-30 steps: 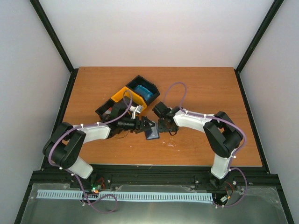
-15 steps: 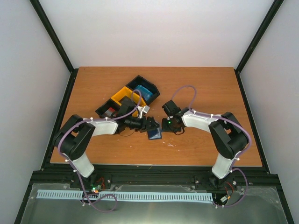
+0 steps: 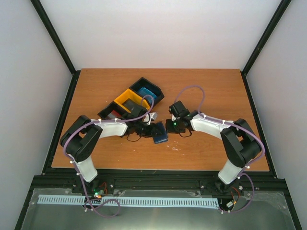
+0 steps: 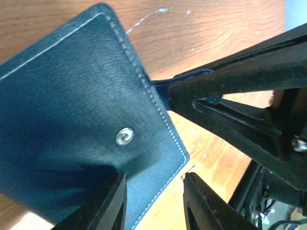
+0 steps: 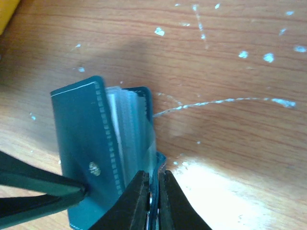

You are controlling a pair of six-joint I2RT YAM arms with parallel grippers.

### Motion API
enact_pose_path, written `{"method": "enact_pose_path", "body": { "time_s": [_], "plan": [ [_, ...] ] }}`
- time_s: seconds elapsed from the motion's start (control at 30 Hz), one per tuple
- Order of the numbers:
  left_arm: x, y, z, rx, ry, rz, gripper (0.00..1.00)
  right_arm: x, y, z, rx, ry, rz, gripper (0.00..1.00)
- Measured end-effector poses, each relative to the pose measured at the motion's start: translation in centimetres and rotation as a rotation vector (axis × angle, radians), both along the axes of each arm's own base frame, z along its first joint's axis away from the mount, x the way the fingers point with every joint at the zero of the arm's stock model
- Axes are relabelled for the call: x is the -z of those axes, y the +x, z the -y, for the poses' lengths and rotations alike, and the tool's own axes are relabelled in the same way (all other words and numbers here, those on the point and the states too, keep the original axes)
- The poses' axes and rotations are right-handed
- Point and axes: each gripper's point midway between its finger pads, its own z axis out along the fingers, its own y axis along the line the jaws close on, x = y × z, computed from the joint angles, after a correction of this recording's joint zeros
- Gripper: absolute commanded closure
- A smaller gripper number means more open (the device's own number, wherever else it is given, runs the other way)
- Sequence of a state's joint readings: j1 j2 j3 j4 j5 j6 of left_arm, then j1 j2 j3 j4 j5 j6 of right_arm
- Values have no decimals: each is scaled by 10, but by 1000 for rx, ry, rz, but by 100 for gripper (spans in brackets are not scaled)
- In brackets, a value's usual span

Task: Put the credit cards into the card holder
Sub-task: Close the card holder at the center of the board.

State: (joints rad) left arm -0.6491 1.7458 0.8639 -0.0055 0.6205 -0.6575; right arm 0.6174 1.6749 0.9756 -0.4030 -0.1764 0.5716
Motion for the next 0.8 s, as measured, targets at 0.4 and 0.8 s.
{"method": "enact_pose_path", "body": {
  "time_s": [0.4,0.8],
  "plan": [
    [15,5,-10,-40,135,-5,74,-3,-12,-18,-88,111,-32,90],
    [9,6,-11,-53,145,-15,69,1,-19,-26,-139,138,-69,87]
  ]
}}
